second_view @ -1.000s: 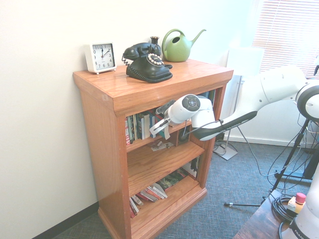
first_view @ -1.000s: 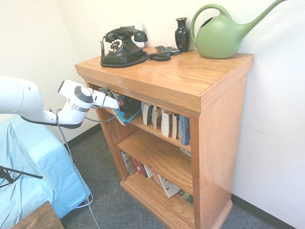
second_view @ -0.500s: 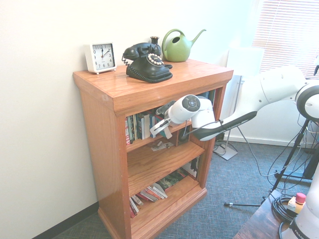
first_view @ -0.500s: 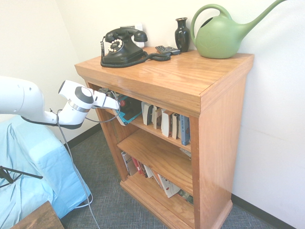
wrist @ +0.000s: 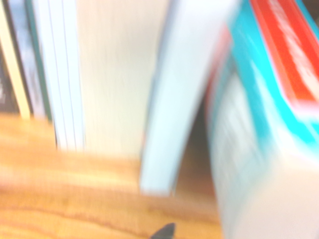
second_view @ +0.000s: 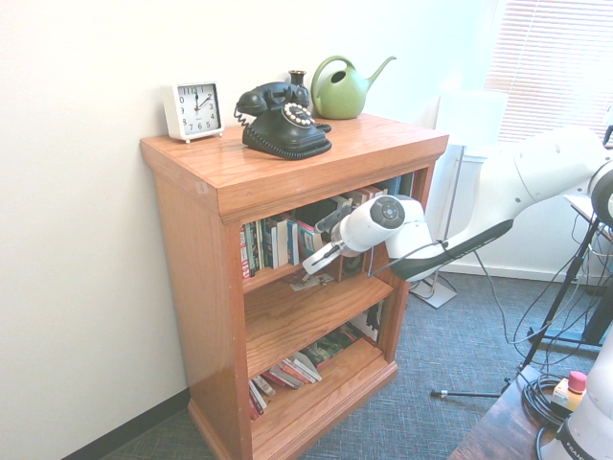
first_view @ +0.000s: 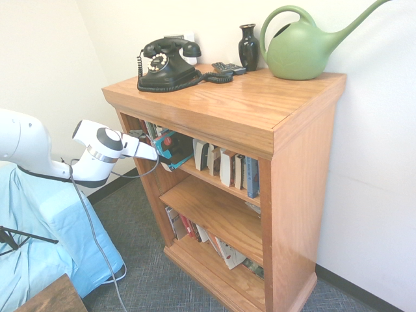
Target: Organize the shelf
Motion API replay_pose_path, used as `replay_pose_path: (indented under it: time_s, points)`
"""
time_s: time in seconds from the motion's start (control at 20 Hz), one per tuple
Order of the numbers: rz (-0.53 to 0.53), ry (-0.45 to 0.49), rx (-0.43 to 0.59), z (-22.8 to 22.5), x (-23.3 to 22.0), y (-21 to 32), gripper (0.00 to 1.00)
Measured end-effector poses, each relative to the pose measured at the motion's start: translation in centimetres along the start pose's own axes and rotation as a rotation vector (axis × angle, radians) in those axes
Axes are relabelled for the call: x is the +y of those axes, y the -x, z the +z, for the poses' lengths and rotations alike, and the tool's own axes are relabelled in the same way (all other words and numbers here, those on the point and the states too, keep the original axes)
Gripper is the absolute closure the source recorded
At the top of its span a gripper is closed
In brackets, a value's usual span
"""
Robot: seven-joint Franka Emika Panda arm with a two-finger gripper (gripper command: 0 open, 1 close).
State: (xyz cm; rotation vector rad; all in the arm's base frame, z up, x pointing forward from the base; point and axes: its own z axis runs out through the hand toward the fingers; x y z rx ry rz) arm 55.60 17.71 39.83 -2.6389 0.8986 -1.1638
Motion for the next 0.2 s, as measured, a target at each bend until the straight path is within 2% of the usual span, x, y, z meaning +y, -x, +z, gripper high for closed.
replay_pose_path:
  time_s: [0.2]
  points:
    - [0.023, -0.01, -0.006, -2.4, 2.8, 0.6, 0.0]
